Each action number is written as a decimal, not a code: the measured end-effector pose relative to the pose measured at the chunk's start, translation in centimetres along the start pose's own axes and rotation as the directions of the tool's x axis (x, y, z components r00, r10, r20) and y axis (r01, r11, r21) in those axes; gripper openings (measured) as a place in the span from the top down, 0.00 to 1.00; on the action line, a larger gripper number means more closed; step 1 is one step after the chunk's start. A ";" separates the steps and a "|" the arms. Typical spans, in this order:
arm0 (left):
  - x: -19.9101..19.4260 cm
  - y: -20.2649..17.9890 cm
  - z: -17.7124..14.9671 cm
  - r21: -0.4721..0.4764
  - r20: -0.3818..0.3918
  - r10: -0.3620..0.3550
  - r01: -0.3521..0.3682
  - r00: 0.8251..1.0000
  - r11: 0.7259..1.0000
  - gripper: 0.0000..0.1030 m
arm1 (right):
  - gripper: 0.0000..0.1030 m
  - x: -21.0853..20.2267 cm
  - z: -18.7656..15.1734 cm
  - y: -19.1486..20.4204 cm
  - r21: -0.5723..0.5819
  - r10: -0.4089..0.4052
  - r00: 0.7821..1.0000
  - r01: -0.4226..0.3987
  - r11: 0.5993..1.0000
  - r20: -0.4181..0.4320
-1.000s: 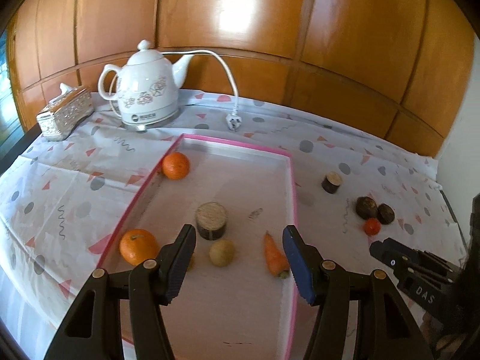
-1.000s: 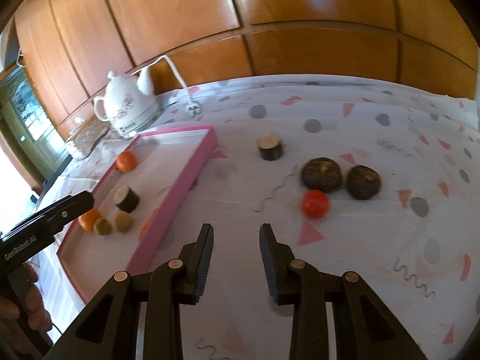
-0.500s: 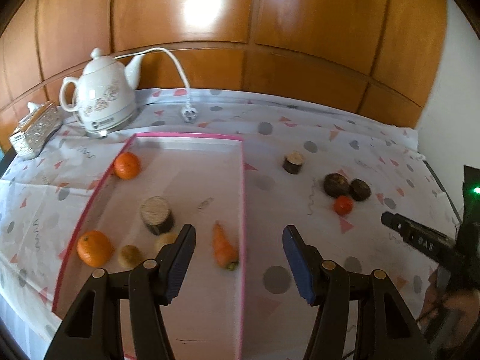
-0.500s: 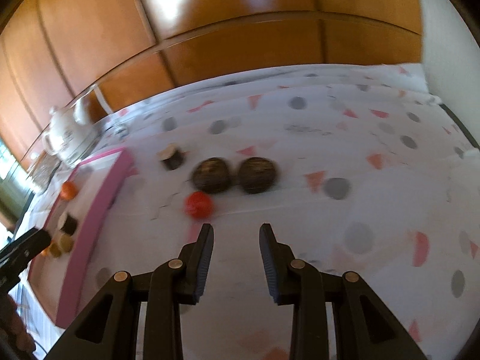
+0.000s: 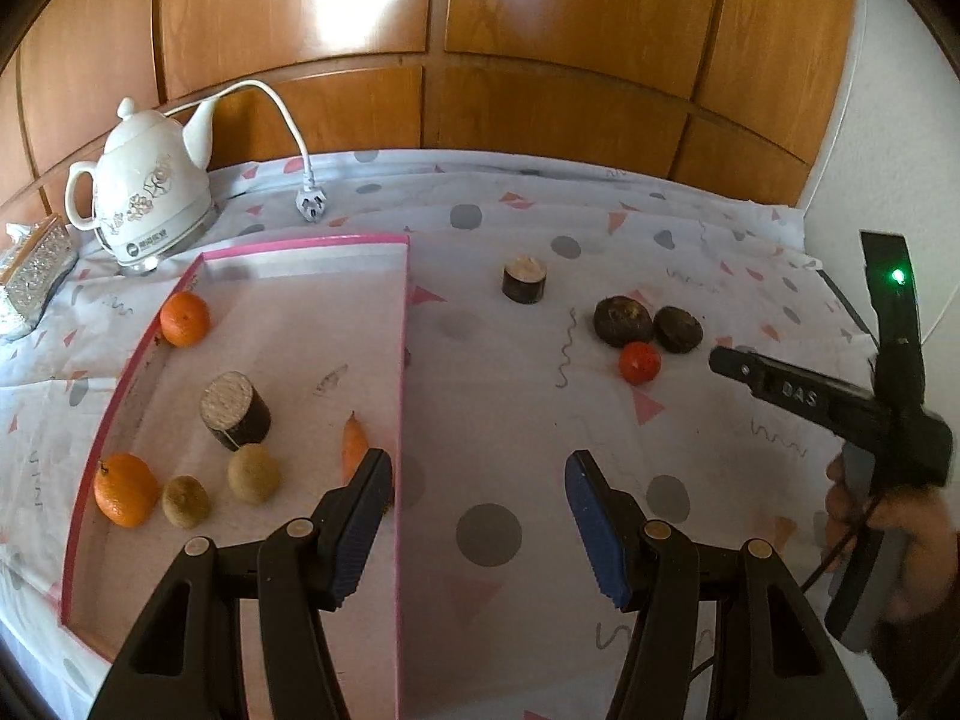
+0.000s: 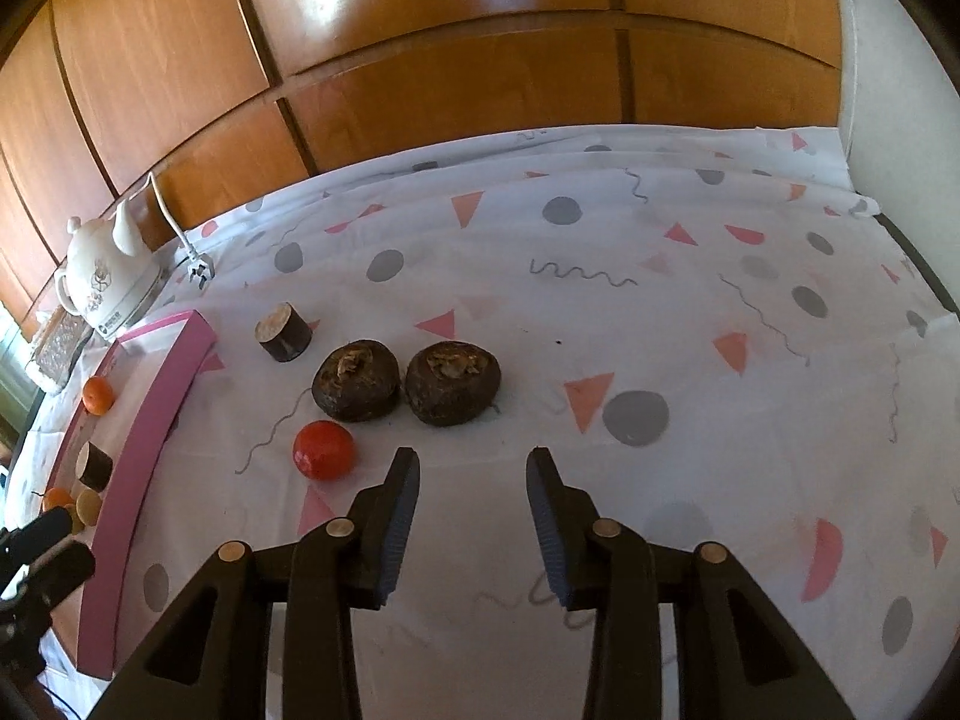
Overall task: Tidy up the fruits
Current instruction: 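Grasp the dark brown round root with the right tool, then grasp the red tomato with the left tool, then carry the tomato into the pink tray and open the left tool, then lower the brown root into the pink tray and open the right tool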
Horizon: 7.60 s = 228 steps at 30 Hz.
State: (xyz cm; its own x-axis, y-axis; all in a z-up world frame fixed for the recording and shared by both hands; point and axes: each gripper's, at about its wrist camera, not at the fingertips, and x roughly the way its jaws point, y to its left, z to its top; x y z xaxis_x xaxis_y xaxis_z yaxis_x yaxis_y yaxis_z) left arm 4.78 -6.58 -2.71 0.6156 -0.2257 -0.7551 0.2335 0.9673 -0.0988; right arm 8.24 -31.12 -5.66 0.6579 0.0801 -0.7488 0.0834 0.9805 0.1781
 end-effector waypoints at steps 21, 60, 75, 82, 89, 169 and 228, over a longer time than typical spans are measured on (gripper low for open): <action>1.4 -0.1 0.0 0.008 -0.036 -0.013 0.014 0.999 1.000 0.41 | 0.50 4.5 2.4 2.1 -0.112 -0.024 0.999 0.019 0.994 -0.038; 11.4 -9.1 5.7 0.097 -0.152 -0.134 0.149 0.979 0.984 0.51 | 0.55 3.0 0.3 -2.4 -0.060 -0.062 0.998 0.063 0.996 0.028; 9.7 -5.9 2.0 0.090 -0.041 -0.019 0.023 0.999 0.996 0.73 | 0.55 3.2 0.3 -2.1 -0.073 -0.082 0.996 0.083 0.994 0.020; 9.9 -5.8 1.5 0.105 -0.013 -0.022 0.023 1.000 0.994 0.72 | 0.55 3.4 0.1 -1.8 -0.086 -0.102 0.995 0.103 0.991 0.018; 9.9 -5.8 1.2 0.100 0.004 -0.033 0.032 0.999 0.994 0.72 | 0.55 3.4 0.1 -1.7 -0.090 -0.108 0.994 0.110 0.990 0.021; -2.6 10.5 -0.3 -0.245 0.070 0.238 -0.214 0.969 0.946 0.58 | 0.55 3.4 0.2 -1.1 -0.143 -0.167 0.986 0.169 0.975 0.024; -4.3 14.1 -2.9 -0.357 0.056 0.231 -0.196 0.971 0.913 0.55 | 0.54 4.0 -0.4 26.3 -0.450 0.233 0.962 -0.273 0.850 -0.143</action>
State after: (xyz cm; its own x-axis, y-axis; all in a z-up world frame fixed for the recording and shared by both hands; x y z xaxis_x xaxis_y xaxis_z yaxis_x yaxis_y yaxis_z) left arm 3.20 8.34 -2.72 0.6937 -0.0025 -0.7202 -0.1764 0.9689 -0.1732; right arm 12.78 -4.97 -4.19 0.5456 0.3312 -0.7698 -0.4454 0.8927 0.0684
